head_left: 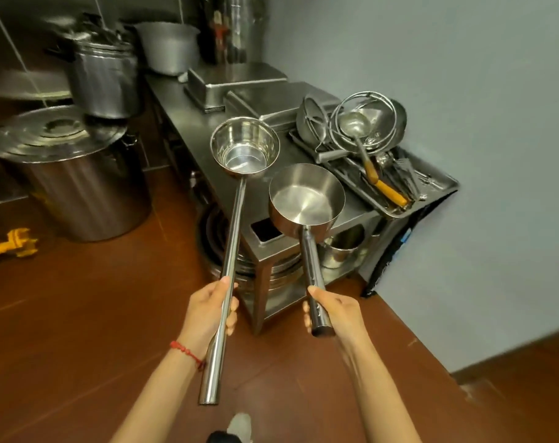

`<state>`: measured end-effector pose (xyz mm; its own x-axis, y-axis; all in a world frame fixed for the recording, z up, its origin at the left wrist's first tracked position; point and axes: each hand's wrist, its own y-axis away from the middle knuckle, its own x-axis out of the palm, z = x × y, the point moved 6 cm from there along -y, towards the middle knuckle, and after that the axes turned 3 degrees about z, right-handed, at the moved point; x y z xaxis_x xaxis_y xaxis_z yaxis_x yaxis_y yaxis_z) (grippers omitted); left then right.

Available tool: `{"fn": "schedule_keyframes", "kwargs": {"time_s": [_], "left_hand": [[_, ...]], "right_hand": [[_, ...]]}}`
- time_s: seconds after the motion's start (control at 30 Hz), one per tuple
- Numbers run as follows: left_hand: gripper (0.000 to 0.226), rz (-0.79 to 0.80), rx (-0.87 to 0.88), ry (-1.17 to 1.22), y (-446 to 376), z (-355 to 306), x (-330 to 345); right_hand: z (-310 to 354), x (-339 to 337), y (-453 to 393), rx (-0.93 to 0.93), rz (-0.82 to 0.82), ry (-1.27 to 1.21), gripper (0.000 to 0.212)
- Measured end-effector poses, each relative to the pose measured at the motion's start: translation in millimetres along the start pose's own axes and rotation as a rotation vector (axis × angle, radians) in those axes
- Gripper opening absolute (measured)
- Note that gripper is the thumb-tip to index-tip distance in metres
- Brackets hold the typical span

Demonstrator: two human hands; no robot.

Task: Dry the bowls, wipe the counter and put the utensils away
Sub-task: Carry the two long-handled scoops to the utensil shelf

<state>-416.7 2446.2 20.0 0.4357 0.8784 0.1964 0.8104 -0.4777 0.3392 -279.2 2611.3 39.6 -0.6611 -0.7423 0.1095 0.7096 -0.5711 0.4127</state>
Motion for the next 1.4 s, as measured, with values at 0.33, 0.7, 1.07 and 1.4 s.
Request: {"fn": "schedule_keyframes", "kwargs": {"time_s": [0.33,0.7,1.07,1.4], "left_hand": [[0.026,0.202,-0.028,-0.064,-138.9,-45.2,120.4],[0.026,0.207,-0.063,-0.065,-251.2,-49.8,280.6],[0.028,0.145,-0.139,-0.052,-329.3,-46.7,387.0],[0.029,0.199,-0.164,-0.054,-376.1,-50.7,404.1]], "right_hand": [[80.1,-76.2,-107.3,-0.032,-0.208,-0.142,0.020],[145.1,-232.7,-237.2,-0.062,-0.308,-0.141,0.026],[171.4,-363.7,-312.5,-0.006,-0.377,-0.089,0.028],[159.5,-403.5,-331.9,0.052,-0.479,-0.077,0.028]]}}
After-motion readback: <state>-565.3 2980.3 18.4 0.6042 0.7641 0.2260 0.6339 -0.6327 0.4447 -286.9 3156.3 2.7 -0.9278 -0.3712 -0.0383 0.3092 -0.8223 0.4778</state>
